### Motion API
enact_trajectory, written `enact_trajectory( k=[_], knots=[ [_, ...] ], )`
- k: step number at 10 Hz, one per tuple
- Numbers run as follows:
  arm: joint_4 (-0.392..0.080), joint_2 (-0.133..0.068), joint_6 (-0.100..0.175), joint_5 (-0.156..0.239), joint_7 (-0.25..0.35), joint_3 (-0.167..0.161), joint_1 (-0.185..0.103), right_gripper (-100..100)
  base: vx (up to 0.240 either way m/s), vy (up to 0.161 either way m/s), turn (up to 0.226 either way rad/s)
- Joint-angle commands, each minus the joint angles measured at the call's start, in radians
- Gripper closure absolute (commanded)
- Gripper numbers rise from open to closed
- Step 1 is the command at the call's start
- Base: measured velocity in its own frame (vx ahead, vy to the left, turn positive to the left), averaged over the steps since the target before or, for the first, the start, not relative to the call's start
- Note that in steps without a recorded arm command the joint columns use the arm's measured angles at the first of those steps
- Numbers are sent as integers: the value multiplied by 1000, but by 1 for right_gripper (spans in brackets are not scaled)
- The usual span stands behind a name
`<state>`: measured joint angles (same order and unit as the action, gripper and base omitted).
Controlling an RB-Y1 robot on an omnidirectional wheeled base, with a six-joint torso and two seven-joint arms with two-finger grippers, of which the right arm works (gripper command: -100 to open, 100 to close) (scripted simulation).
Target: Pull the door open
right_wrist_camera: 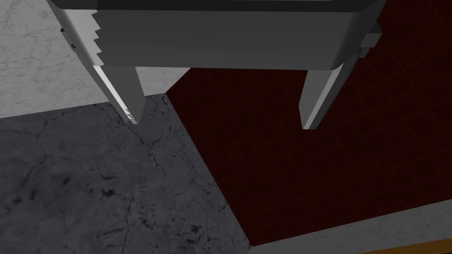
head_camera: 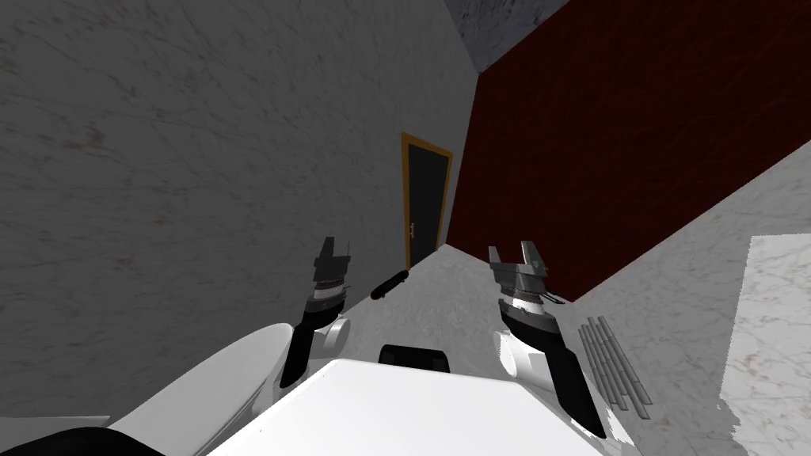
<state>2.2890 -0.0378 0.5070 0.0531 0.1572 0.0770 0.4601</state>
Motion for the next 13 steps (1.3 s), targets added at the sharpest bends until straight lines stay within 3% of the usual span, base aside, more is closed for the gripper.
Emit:
enact_trajectory(
  k=[1, 13],
  knots=[
    [-43, -7, 13, 13, 26, 1, -13, -100, 103, -43, 179],
    [-287, -37, 67, 90, 175, 9, -108, -100, 81, -57, 151]
  ],
)
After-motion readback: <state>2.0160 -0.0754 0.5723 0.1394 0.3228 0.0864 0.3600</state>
